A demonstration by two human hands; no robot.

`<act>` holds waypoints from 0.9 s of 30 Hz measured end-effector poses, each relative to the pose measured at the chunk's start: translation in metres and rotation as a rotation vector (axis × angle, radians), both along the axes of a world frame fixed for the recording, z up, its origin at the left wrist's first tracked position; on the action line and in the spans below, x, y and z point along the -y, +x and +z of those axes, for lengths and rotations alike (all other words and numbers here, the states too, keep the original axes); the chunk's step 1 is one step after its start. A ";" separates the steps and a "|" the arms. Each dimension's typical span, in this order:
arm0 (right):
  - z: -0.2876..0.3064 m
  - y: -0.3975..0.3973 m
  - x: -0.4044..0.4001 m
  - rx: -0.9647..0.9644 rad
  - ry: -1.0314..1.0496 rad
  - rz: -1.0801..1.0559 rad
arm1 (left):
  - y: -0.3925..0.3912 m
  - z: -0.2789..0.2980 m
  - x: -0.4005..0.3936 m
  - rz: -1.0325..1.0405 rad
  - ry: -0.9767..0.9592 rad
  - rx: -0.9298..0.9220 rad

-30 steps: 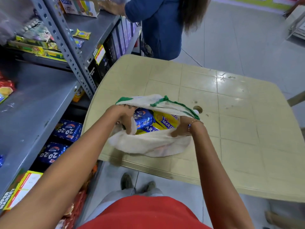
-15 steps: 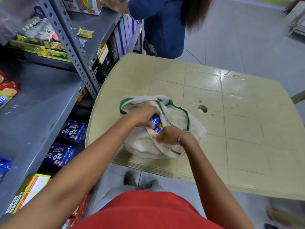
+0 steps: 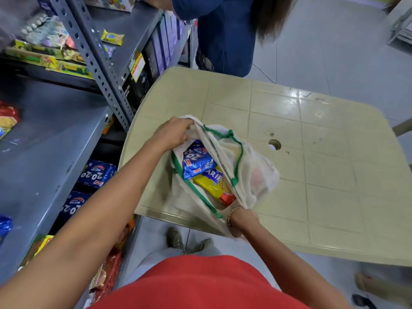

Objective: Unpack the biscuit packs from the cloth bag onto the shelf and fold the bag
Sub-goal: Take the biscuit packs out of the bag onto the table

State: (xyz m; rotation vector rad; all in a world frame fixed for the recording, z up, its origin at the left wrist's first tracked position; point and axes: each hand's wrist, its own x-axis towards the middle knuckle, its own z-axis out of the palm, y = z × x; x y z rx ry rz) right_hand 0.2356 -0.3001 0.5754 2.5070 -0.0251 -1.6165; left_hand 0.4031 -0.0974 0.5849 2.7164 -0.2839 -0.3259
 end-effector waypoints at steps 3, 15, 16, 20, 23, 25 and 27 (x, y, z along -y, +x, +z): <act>-0.013 0.012 0.017 0.057 0.020 -0.115 | 0.000 -0.006 -0.002 0.031 0.058 0.011; -0.004 0.068 -0.020 0.605 0.470 -0.362 | -0.071 -0.046 0.045 -0.164 0.019 -0.055; -0.006 0.071 -0.017 0.657 0.471 -0.404 | -0.074 -0.050 0.042 -0.144 0.043 -0.071; -0.003 0.098 0.006 0.816 0.580 -0.606 | -0.090 -0.058 0.027 -0.087 0.070 0.007; 0.006 0.128 0.022 0.965 0.700 -0.735 | -0.101 -0.066 0.022 -0.077 0.046 0.030; 0.006 0.147 0.028 0.982 0.706 -0.781 | -0.096 -0.063 0.021 -0.001 -0.045 0.029; 0.004 0.164 0.031 0.934 0.600 -0.790 | -0.080 -0.055 0.019 0.098 -0.088 0.049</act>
